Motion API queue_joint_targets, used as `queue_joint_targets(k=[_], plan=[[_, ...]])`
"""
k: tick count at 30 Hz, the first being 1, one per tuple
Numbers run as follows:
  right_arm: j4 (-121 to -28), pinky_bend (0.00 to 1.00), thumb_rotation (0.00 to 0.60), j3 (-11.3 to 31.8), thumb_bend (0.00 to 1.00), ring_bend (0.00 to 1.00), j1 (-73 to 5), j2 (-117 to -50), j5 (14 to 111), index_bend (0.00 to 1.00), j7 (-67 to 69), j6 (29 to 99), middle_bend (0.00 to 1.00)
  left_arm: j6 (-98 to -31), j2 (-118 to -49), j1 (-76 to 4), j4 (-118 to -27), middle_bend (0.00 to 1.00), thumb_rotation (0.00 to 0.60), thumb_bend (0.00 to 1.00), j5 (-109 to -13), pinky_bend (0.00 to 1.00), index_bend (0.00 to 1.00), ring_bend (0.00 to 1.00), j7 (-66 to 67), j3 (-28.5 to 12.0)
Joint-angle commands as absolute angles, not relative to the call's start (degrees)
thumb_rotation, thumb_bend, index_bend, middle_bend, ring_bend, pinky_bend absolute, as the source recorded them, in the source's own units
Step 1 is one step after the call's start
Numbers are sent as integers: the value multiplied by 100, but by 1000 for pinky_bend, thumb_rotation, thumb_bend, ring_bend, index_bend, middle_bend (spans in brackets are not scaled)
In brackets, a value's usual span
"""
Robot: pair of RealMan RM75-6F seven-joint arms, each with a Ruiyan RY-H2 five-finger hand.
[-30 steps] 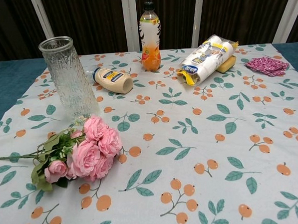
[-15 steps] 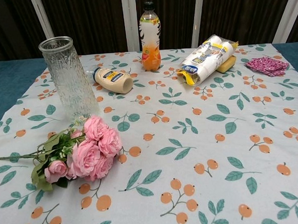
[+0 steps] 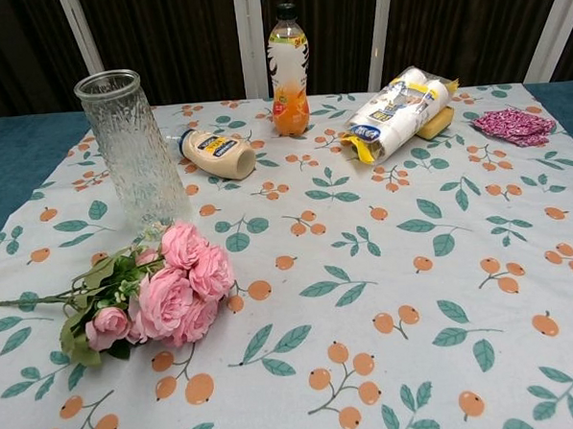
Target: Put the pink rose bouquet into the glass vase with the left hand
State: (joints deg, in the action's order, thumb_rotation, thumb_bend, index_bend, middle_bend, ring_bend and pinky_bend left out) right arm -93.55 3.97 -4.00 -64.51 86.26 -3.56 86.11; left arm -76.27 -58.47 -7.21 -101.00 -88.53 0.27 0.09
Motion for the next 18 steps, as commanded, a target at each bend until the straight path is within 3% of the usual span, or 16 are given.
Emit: queue_joint_targets(k=[1,18], plan=[[-9356,61,600,405,221,41,-398,-6449,8617,0,-350,8618,0,-7093,-5913,-1119,-10393,31,600,36,-8585,10,80,0,577,-123],[-9357,61,600,465,221,41,-345,-6369,8548,0,-110,8697,0,-5910,-7045,-1989,-10926,78,600,20,-7556,34,80,0,2252,-272]])
